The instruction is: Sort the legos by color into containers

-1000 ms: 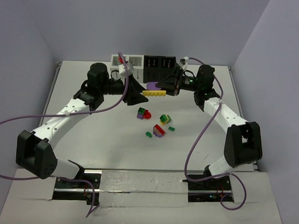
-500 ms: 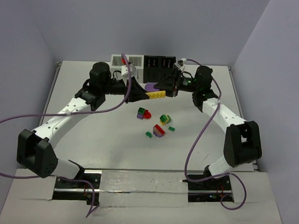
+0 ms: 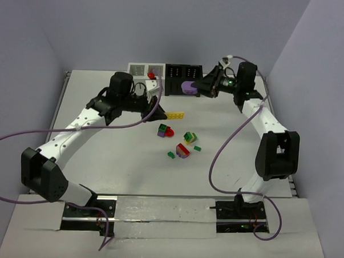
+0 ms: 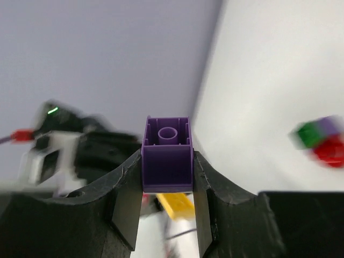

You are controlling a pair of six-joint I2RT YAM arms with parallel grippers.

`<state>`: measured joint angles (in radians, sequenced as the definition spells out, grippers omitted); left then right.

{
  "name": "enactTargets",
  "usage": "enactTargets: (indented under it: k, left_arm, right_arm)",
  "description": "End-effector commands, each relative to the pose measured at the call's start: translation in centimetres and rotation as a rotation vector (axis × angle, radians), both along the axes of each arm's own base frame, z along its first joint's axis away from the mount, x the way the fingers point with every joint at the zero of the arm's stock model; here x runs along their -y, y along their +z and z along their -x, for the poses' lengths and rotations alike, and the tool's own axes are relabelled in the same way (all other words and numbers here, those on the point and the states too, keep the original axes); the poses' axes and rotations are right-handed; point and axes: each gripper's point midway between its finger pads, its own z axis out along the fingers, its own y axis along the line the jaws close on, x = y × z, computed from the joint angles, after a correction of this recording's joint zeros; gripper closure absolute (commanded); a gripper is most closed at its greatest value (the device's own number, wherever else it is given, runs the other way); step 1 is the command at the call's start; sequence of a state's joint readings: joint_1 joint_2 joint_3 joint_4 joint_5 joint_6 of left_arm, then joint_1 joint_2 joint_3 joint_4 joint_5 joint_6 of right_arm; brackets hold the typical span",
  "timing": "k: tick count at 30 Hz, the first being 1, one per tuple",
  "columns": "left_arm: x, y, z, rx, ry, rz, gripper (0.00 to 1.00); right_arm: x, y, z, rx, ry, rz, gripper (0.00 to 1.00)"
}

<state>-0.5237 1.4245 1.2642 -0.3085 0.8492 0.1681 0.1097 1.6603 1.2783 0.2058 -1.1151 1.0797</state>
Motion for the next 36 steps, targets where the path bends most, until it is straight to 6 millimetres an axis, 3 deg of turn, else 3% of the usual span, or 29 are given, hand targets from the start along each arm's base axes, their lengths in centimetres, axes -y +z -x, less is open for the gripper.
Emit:
enactTargets:
  k: [1,2,4,7,8,9,10,11,14,20,25,36]
  left_arm:
    - [-3.6,0.4,-5.5,0.083,0.251,-0.278,1.00]
    - [-4.4,-0.2,-7.1,0.078,0.314,-0.334,1.00]
    - [-6.0,2.2,-11.0,0.128,0.448,-0.349,1.00]
    - [-7.9,2.1,-17.1,0.140,0.639,-0.432,1.00]
    - [-9.1,3.1,-18.8,0.161,0.715,-0.466,1.00]
    - [-9.8,0.3,-20.4,0.112,0.748,-0.550,1.00]
    - [-9.4,2.9,-21.8,0.154,0.770,-0.508,1.00]
    - [-9.7,0.4,-23.6,0.129,0.794,-0.561,1.00]
    - [-10.8,-0.3,-26.8,0.206,0.873,-0.610,1.00]
    - [-11.8,-3.1,-29.6,0.316,0.903,-0.701,1.00]
    - [-11.1,-2.1,-31.0,0.360,0.902,-0.620,1.00]
    - [-8.8,-4.0,-30.7,0.364,0.803,-0.594,0.98]
  right_arm:
    - [4.0,-2.2,-2.9,0.095,-0.152,0.304,1.00]
    - [4.3,-2.2,-3.1,0.120,-0.160,0.340,1.00]
    - [5.4,-2.2,-3.8,0.140,-0.223,0.425,1.00]
    - [7.2,-1.9,-4.6,0.207,-0.297,0.562,1.00]
    - [8.0,-1.7,-4.9,0.221,-0.334,0.612,1.00]
    - [8.6,-1.0,-5.1,0.262,-0.350,0.648,1.00]
    - [9.4,-1.1,-5.3,0.266,-0.382,0.700,1.00]
    - [9.8,-0.6,-5.4,0.297,-0.392,0.731,1.00]
    - [10.6,0.7,-5.1,0.359,-0.429,0.791,1.00]
    - [10.6,1.5,-4.3,0.406,-0.424,0.815,1.00]
    - [10.0,0.7,-4.1,0.400,-0.394,0.810,1.00]
    - [9.2,0.1,-4.1,0.394,-0.355,0.794,1.00]
